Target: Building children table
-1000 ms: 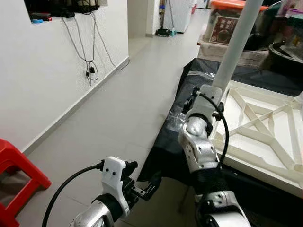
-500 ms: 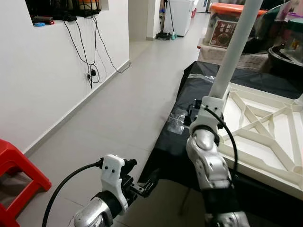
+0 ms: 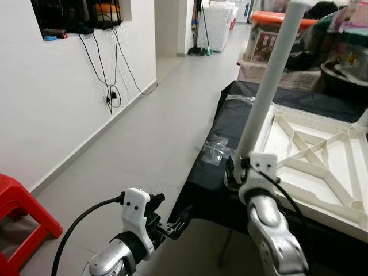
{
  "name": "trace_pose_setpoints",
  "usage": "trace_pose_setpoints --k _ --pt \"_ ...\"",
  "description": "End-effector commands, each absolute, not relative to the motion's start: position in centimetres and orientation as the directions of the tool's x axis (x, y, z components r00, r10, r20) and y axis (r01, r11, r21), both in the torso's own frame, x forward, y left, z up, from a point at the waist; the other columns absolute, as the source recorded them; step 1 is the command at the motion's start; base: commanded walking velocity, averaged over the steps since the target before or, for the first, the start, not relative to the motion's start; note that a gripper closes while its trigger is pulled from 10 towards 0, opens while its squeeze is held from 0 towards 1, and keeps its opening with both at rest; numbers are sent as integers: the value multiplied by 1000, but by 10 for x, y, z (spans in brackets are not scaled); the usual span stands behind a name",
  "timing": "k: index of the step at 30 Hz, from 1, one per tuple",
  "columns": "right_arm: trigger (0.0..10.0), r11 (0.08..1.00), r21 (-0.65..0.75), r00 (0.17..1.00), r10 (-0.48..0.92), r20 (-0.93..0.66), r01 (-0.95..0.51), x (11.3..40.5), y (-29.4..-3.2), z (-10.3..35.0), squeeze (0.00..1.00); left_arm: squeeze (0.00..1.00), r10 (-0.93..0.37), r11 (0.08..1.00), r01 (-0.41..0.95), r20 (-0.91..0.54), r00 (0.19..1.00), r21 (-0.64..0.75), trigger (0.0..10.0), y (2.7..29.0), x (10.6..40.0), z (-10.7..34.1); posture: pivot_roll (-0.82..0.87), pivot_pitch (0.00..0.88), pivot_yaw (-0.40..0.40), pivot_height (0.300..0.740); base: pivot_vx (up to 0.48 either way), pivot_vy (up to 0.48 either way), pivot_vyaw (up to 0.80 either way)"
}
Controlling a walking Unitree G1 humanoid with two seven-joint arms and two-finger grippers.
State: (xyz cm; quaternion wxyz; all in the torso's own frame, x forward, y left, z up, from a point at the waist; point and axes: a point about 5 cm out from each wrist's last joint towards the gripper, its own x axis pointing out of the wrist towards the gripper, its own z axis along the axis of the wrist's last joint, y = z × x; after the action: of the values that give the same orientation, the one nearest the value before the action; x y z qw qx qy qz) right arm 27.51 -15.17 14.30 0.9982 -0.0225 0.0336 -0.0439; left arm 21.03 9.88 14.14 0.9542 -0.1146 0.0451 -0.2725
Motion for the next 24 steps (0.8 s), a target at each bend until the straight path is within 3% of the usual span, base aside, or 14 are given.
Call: trace_pose_setpoints --k 1,17,24 --pt "10000 998 -34 997 -54 -59 52 271 -151 143 0 0 -517 838 489 -64 854 -242 10000 101 209 132 62 0 -44 740 0 0 0" --pt "10000 998 -61 994 -39 -106 33 268 -151 124 0 0 -387 918 362 -161 908 -163 10000 111 214 108 64 0 -38 740 0 0 -767" --pt "10000 998 -54 994 -15 -106 9 277 -153 123 0 0 -365 926 341 -158 917 -162 10000 110 215 106 65 0 -41 740 0 0 -159"
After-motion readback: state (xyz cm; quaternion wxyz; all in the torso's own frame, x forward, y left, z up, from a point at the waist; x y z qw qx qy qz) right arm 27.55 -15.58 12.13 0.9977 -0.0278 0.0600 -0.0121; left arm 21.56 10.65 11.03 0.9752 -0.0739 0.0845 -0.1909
